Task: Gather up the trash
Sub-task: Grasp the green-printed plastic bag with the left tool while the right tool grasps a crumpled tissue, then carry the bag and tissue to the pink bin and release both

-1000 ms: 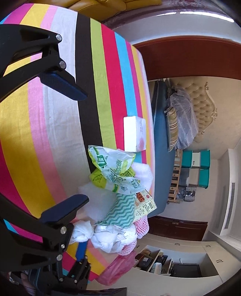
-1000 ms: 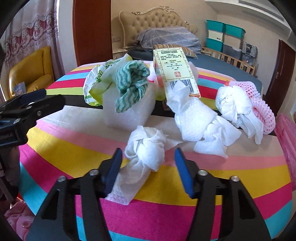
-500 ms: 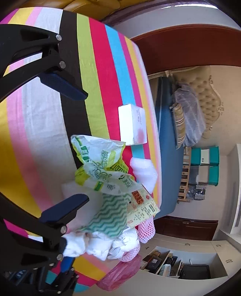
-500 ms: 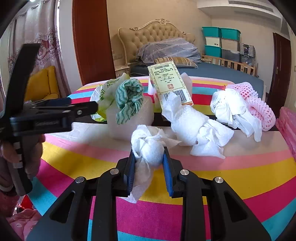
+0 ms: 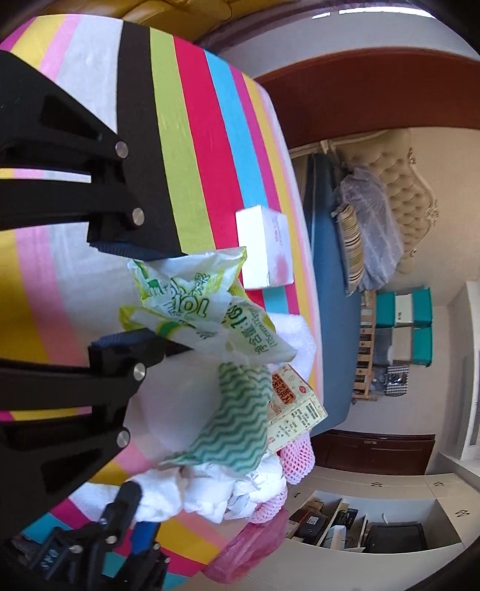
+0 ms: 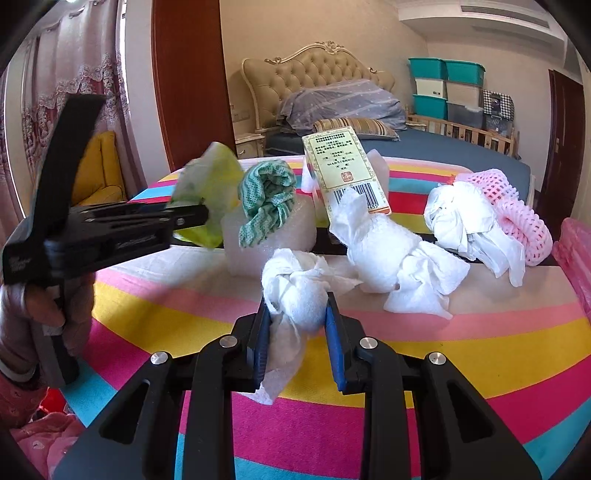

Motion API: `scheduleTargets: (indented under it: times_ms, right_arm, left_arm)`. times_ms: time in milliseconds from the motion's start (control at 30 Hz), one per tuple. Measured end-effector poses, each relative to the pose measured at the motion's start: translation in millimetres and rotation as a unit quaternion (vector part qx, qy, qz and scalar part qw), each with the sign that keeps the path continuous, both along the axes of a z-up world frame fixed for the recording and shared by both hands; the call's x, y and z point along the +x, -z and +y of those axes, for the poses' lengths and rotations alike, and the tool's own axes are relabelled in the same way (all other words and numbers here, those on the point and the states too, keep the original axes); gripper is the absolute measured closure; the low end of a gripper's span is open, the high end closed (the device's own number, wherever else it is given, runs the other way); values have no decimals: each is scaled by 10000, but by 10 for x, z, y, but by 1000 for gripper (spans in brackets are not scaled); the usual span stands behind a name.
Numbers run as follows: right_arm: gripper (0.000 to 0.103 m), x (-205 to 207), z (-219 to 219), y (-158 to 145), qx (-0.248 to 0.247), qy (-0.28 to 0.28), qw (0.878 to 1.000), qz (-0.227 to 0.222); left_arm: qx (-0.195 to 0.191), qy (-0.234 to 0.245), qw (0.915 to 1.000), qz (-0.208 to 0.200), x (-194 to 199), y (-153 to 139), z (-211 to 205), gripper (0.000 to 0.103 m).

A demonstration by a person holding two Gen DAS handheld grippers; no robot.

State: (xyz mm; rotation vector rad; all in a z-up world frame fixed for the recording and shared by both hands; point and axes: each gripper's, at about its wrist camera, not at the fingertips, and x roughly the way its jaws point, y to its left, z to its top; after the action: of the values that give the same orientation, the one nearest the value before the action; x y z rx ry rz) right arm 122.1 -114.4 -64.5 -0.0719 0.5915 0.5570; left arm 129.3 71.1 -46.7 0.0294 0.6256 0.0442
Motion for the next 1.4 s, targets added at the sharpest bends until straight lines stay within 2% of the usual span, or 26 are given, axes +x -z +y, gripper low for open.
scheduleTargets:
  times_ms: [233,467,633,1000,1400]
  right_arm:
    - [76,-74,7,-7,35,-82,10000,-30]
    - [76,-178,-128,-104,136,-17,9997,-219]
    - [76,-229,-235,-177,161,87,9991,-373]
    - [76,-316,-491,-264,169,320,9968,-707]
    - [76,-275,-930,-273,375,760,9934,-769]
  left_arm:
    - [-80,-136,9990,-419,-463,-95,75,71]
    - [266,-4,9960,-858,-744,-179,-159,71]
    - [448,156,9936,-1022,-817,-233,-343,71]
    - [854,555,9880,-1162,-910,-260,-687,71]
    - [1178,1102,9818,-1001,-887,-155,-1073,71]
